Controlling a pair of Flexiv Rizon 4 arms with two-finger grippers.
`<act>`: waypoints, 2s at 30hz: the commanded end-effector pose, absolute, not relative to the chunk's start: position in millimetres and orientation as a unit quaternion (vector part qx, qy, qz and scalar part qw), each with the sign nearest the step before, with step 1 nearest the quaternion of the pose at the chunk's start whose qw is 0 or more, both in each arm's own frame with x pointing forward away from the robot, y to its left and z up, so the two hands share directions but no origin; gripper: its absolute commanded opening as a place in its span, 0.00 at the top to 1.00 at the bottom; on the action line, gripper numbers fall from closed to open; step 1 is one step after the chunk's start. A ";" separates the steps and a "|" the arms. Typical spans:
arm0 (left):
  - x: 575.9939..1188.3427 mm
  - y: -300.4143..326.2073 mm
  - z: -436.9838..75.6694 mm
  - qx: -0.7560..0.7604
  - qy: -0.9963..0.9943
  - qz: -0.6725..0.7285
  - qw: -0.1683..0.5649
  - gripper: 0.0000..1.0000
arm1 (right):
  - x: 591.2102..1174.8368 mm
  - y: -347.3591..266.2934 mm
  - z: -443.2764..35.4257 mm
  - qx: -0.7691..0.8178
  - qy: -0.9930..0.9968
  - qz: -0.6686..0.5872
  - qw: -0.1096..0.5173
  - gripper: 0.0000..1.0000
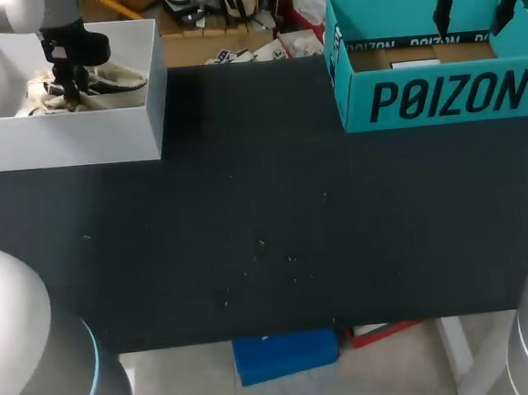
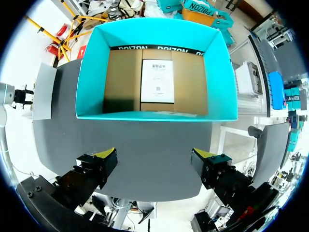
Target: Take the shoe out of the shoebox, open the shoe tongue, remove and reinsert the insole, then place the shoe into the shoebox
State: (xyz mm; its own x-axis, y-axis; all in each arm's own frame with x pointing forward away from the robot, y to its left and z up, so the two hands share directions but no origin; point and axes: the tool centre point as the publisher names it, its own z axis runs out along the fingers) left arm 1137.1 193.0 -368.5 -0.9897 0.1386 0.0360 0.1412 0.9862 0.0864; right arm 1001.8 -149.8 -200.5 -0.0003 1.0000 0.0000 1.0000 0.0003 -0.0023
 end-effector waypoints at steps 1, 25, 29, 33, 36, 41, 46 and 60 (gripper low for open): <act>1147.2 193.7 -382.2 -0.069 -0.996 -0.047 0.023 0.55 | 1001.5 -149.9 -200.2 -0.707 -0.707 0.001 0.001 0.00; 1133.4 197.5 -398.7 -0.067 -0.996 -0.058 0.027 1.00 | 1001.5 -149.9 -200.2 -0.707 -0.707 0.001 0.001 0.00; 1129.4 198.3 -383.6 -0.071 -0.996 -0.050 0.024 1.00 | 1001.5 -149.9 -200.2 -0.707 -0.707 0.001 0.001 0.00; 1124.4 199.1 -366.1 -0.076 -0.996 -0.045 0.020 1.00 | 1001.5 -149.9 -200.2 -0.707 -0.707 0.001 0.001 0.00; 1123.8 200.1 -352.3 -0.076 -0.996 -0.044 0.018 1.00 | 1001.5 -149.9 -200.2 -0.707 -0.707 0.001 0.001 0.00; 1127.4 199.6 -325.1 -0.078 -0.996 -0.037 0.020 1.00 | 1001.5 -149.9 -200.2 -0.707 -0.707 0.001 0.001 0.00; 1134.0 199.8 -296.3 -0.079 -0.996 -0.045 0.017 1.00 | 1001.5 -149.9 -200.2 -0.707 -0.707 0.001 0.001 0.00; 1113.8 179.4 -179.7 -0.041 -0.998 -0.043 -0.015 1.00 | 1001.5 -149.9 -200.2 -0.707 -0.707 0.001 0.001 0.00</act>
